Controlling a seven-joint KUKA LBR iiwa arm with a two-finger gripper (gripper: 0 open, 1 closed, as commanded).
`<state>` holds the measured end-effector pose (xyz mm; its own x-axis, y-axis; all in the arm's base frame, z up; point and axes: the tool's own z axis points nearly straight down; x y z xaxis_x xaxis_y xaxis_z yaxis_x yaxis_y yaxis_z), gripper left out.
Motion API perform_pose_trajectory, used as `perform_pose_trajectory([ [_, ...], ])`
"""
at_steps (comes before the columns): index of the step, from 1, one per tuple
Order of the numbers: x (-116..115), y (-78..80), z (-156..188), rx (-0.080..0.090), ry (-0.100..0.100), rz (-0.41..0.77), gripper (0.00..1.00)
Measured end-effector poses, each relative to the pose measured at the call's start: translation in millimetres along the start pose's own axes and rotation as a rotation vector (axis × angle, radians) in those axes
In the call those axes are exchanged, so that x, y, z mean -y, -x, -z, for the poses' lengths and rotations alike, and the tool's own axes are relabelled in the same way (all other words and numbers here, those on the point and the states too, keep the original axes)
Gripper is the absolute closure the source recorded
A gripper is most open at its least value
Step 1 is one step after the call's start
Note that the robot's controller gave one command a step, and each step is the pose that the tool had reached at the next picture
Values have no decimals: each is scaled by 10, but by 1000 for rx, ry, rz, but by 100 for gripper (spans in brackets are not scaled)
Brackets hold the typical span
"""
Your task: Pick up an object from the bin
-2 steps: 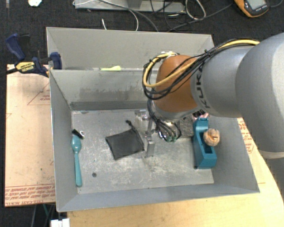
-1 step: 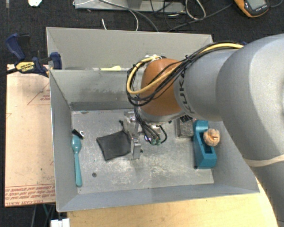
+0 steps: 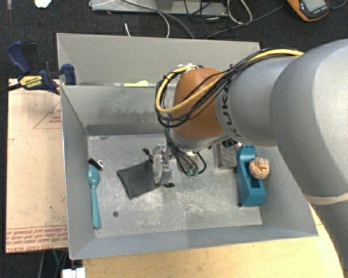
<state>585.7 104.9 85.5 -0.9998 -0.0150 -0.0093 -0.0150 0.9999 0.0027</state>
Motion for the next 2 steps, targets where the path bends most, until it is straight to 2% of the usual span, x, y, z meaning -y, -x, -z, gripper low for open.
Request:
perform_pose_trajectory([
  [1,-2,0,0,0,0,0,0],
  [2,-3,-1,0,0,0,0,0],
])
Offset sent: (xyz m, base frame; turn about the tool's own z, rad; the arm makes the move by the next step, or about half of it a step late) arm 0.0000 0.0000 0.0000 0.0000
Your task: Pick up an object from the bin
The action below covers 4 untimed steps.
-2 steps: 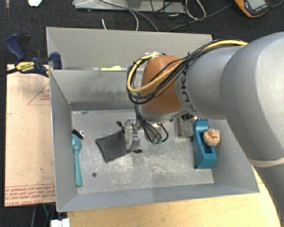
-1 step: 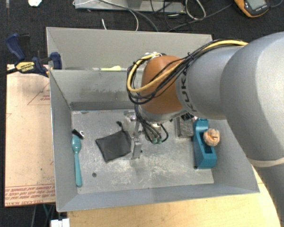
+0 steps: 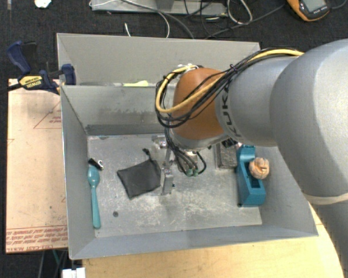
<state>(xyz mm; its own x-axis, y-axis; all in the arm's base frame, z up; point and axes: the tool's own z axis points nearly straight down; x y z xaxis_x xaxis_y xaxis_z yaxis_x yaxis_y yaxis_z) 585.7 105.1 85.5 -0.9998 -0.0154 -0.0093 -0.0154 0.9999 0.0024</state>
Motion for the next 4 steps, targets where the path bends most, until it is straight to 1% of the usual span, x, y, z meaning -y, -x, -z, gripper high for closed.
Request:
perform_pose_trajectory([
  [1,-74,23,-85,2,0,26,0],
  [2,-145,108,-138,5,2,-4,100],
  [3,-145,108,-137,5,2,-4,100],
  [4,-136,78,485,0,1,-2,100],
])
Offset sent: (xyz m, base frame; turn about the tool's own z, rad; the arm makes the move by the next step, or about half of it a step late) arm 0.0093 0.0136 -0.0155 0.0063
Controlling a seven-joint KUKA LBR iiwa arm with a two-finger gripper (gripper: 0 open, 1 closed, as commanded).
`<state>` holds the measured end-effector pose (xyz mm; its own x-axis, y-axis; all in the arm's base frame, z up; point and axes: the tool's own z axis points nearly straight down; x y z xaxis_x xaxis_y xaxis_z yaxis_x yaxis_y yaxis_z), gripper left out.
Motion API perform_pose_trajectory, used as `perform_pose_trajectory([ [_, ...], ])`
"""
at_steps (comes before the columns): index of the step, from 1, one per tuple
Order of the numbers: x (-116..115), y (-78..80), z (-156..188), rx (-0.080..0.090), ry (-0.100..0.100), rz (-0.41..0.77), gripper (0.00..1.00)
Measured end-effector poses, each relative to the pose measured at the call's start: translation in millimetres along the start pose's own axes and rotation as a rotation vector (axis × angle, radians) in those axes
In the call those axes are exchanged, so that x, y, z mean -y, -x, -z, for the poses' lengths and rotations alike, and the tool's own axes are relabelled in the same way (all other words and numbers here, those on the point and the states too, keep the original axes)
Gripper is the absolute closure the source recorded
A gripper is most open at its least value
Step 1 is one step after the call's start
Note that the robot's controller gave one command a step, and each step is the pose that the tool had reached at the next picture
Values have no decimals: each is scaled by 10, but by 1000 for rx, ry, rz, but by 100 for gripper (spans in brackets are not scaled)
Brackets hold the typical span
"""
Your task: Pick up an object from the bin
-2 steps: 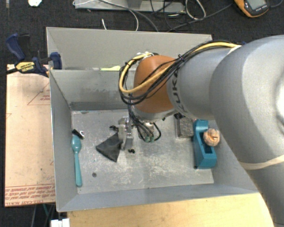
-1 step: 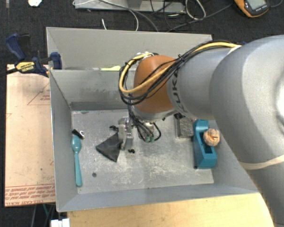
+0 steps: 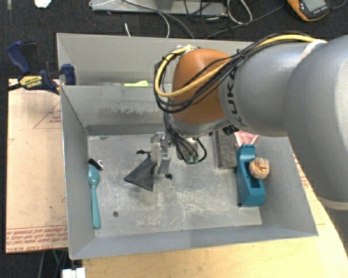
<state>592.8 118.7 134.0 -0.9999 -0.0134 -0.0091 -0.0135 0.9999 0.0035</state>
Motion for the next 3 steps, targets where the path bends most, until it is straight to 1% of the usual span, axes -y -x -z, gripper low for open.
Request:
perform_pose_trajectory([
  [1,-41,74,341,4,0,32,100],
  [2,-180,460,223,10,1,131,100],
  [3,-236,432,807,4,1,88,100],
])
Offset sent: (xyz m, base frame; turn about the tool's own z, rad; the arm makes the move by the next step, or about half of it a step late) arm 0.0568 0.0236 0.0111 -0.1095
